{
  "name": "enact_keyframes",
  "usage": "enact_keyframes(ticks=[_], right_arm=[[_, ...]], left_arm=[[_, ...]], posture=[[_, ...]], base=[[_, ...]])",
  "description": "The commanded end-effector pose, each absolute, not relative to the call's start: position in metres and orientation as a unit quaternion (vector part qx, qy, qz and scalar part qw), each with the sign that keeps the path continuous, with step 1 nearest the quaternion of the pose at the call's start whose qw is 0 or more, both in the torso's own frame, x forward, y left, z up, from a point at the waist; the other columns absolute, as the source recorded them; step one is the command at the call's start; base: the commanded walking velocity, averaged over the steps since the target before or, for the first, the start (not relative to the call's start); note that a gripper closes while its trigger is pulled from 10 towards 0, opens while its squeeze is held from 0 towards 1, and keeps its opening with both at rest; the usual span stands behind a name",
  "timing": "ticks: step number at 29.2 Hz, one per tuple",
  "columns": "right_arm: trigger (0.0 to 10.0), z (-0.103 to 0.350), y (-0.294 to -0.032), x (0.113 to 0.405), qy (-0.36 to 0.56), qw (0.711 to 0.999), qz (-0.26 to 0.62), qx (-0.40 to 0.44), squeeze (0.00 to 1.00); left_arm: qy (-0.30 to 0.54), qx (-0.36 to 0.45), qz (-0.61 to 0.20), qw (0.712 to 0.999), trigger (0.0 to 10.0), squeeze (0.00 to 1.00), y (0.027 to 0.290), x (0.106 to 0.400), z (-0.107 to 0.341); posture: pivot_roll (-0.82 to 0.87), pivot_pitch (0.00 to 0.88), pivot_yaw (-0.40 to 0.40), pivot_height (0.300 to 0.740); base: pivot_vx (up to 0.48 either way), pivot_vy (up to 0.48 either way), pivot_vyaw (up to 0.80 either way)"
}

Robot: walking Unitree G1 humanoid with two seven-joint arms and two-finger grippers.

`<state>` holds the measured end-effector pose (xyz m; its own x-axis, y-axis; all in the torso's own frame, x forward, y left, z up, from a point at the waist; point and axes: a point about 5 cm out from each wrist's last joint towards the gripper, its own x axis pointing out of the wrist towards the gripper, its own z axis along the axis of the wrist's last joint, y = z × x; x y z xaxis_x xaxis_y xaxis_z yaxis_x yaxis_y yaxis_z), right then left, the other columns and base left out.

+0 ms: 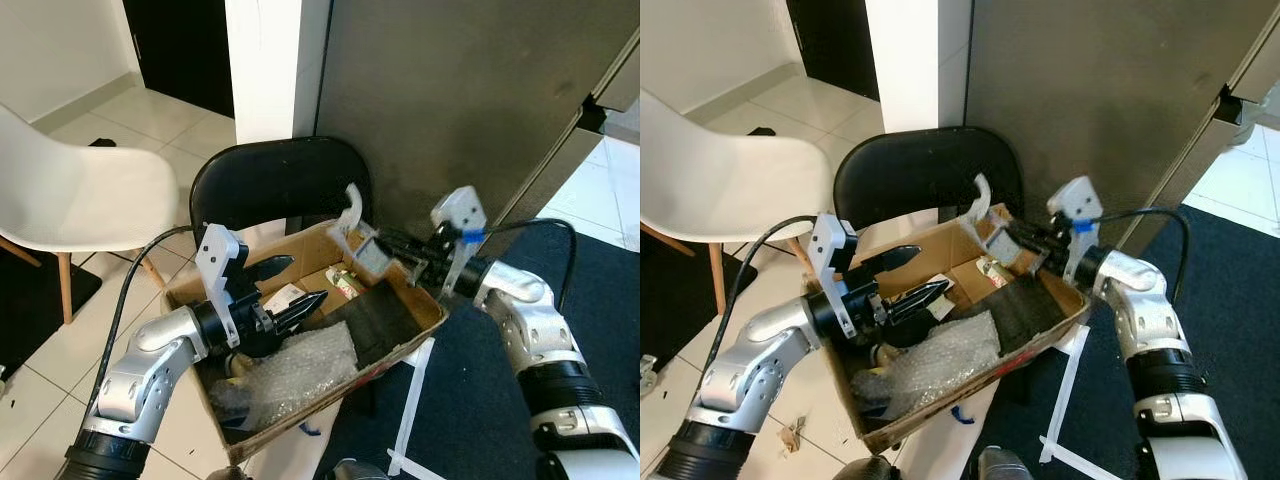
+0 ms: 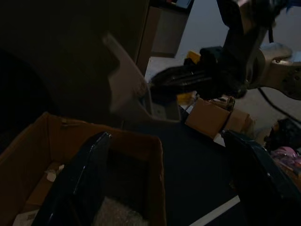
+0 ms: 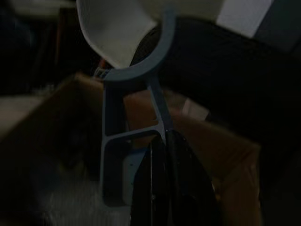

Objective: Picking trash to rubbish bin

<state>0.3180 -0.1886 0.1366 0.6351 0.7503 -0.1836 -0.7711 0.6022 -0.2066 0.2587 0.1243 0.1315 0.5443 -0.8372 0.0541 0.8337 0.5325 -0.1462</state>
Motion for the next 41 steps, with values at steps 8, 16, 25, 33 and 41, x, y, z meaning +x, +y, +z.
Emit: enact_keyframes(ticks=[8,16,25,33,41], right_arm=[[10.0,0.13,-0.197,0.321,0.082,0.892,0.397,-0.199,0.0],[10.0,0.133,-0.197,0.327,0.073,0.907,0.368,-0.19,0.0],[10.0,0.143,-0.198,0.336,0.042,0.928,0.337,-0.156,0.0],[10.0,0.135,-0.201,0.333,0.06,0.917,0.347,-0.187,0.0],[10.0,0.128,-0.205,0.327,0.083,0.902,0.37,-0.205,1.0]], left_arm=[[0.044,-0.064,-0.488,0.869,10.0,0.0,0.127,0.251,0.122],[0.097,-0.028,-0.5,0.86,10.0,0.0,0.14,0.241,0.113],[0.172,0.087,-0.42,0.887,10.0,0.0,0.195,0.242,0.108],[0.187,0.158,-0.353,0.903,10.0,0.0,0.232,0.247,0.12],[0.183,0.156,-0.361,0.901,10.0,0.0,0.226,0.246,0.12]], posture=[[-0.03,0.0,-0.053,0.74],[-0.02,0.0,-0.055,0.74],[-0.01,0.0,-0.062,0.74],[-0.01,0.0,-0.064,0.74],[-0.02,0.0,-0.063,0.74]], base=[[0.0,0.0,0.0],[0.0,0.0,0.0],[0.0,0.0,0.0],[0.0,0.0,0.0],[0.0,0.0,0.0]])
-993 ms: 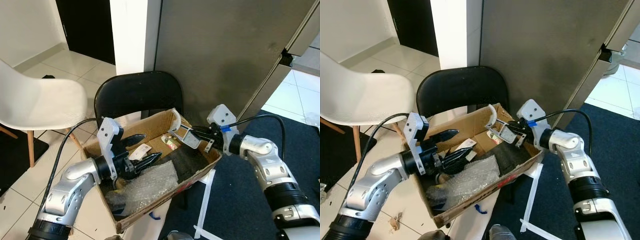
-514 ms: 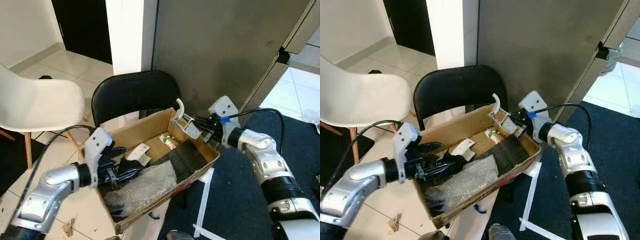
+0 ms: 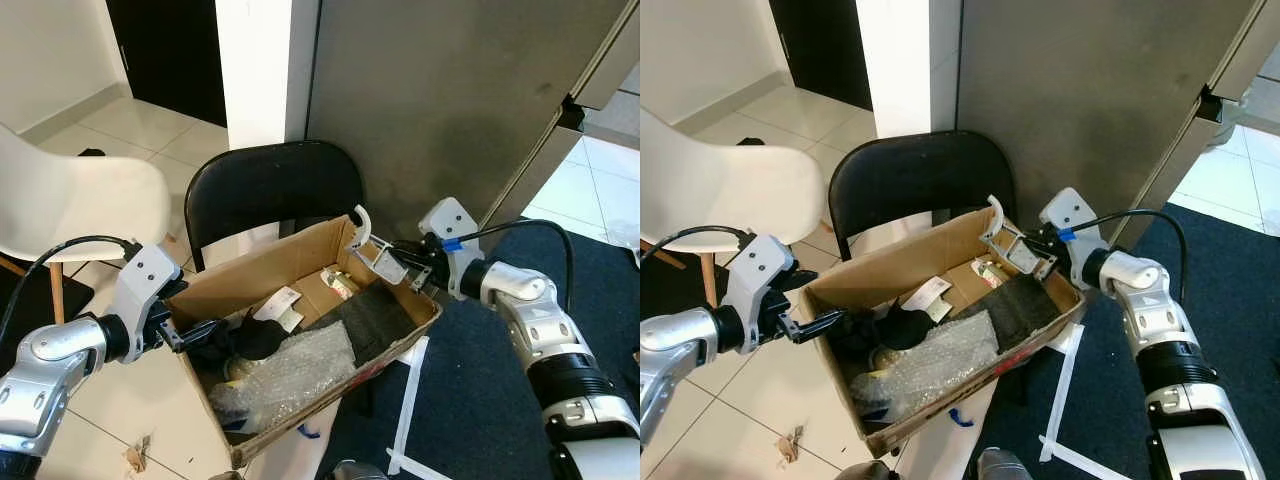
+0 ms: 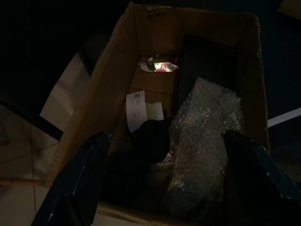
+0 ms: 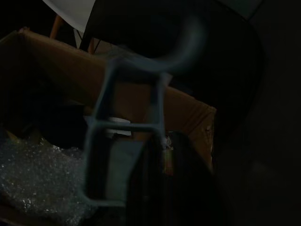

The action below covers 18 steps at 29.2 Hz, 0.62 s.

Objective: Picking trash to rubbish bin

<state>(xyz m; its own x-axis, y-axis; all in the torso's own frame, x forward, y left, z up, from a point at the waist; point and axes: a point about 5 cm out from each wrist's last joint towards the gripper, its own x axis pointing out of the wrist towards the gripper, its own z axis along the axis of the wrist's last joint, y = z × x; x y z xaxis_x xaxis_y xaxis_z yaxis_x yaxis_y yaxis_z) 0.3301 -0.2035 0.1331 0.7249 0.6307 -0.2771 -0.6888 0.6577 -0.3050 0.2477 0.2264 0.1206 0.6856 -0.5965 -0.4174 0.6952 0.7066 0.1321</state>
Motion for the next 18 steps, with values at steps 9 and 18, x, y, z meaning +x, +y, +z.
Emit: enact_keyframes(ticks=[9,18], right_arm=[[10.0,0.135,-0.201,0.325,0.061,0.901,0.396,-0.166,1.0],[10.0,0.139,-0.22,0.337,0.059,0.936,0.317,-0.141,0.0]], left_arm=[[0.175,0.154,-0.371,0.899,10.0,0.0,0.218,0.248,0.12],[0.109,0.134,-0.336,0.926,10.0,0.0,0.201,0.268,0.13]], posture=[[-0.02,0.0,-0.061,0.74],[-0.02,0.0,-0.057,0.74]], base=[[0.0,0.0,0.0],[0.0,0.0,0.0]])
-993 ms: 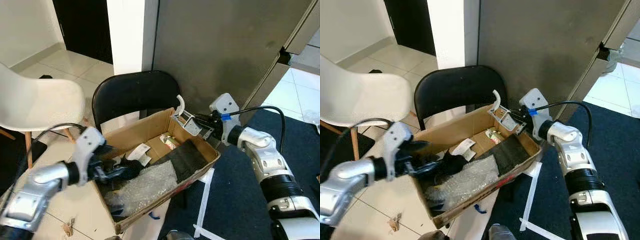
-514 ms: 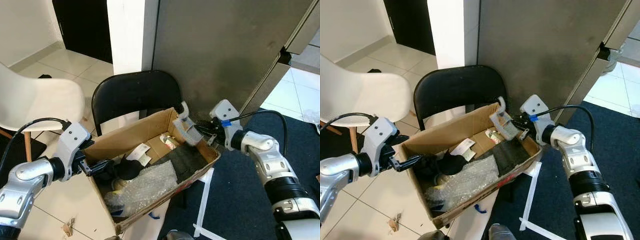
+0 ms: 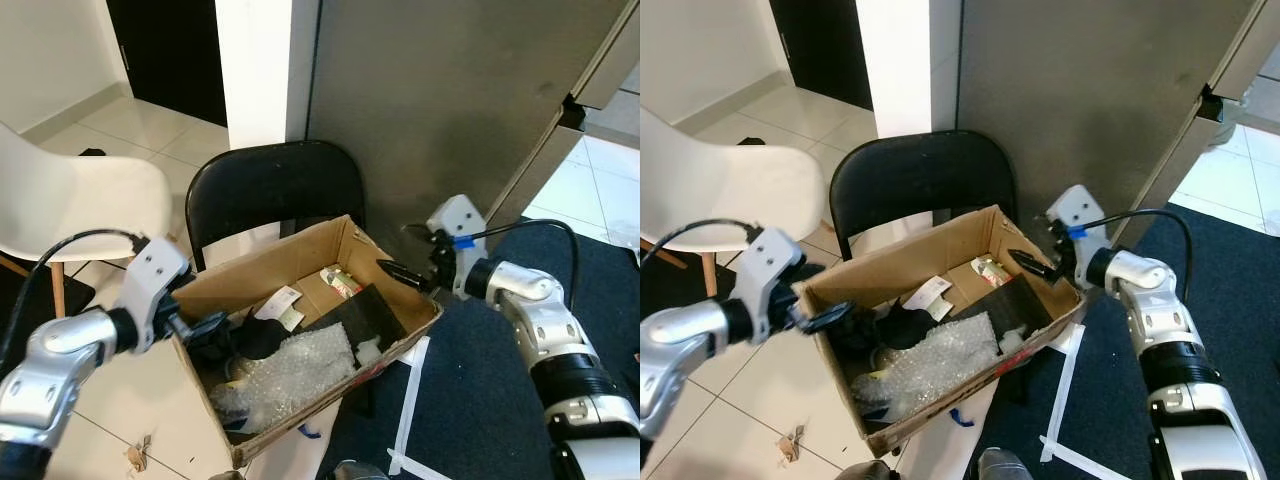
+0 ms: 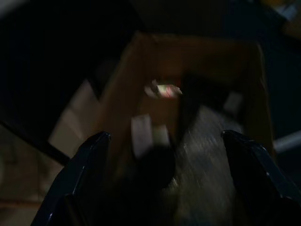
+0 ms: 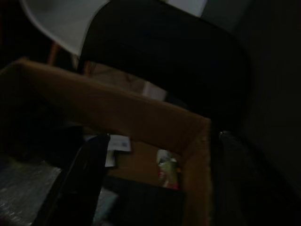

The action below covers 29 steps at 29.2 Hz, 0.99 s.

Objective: Picking trash to rubbish bin

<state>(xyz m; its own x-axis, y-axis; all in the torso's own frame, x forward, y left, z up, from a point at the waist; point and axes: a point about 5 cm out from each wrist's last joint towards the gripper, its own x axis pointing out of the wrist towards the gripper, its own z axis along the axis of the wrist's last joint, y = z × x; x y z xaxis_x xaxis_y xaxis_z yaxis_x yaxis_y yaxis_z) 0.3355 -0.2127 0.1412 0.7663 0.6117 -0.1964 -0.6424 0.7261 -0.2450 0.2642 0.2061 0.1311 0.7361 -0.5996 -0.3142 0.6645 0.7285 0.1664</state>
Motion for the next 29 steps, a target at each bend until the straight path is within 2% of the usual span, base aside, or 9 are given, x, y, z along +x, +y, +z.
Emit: enact_keyframes(ticks=[1,5,10,17,29], right_arm=[[10.0,0.138,-0.22,0.337,0.06,0.937,0.313,-0.14,0.0],[10.0,0.134,-0.22,0.335,0.066,0.937,0.313,-0.14,0.0],[10.0,0.13,-0.218,0.335,0.072,0.936,0.314,-0.141,0.0],[10.0,0.123,-0.214,0.333,0.081,0.933,0.319,-0.146,0.0],[10.0,0.12,-0.212,0.333,0.083,0.931,0.323,-0.147,0.0]], left_arm=[[0.1,0.13,-0.332,0.929,10.0,0.0,0.198,0.27,0.131],[0.03,0.086,-0.295,0.951,10.0,0.0,0.181,0.287,0.142],[-0.025,0.029,-0.273,0.961,10.0,0.0,0.162,0.297,0.15],[-0.014,0.015,-0.284,0.958,10.0,0.0,0.145,0.297,0.138],[0.005,0.005,-0.256,0.967,10.0,0.0,0.145,0.304,0.128]], posture=[[-0.02,0.0,-0.057,0.74],[-0.02,0.0,-0.054,0.74],[-0.02,0.0,-0.051,0.74],[-0.03,0.0,-0.049,0.74],[-0.02,0.0,-0.051,0.74]], base=[[0.0,0.0,0.0],[0.0,0.0,0.0],[0.0,0.0,0.0],[0.0,0.0,0.0],[0.0,0.0,0.0]])
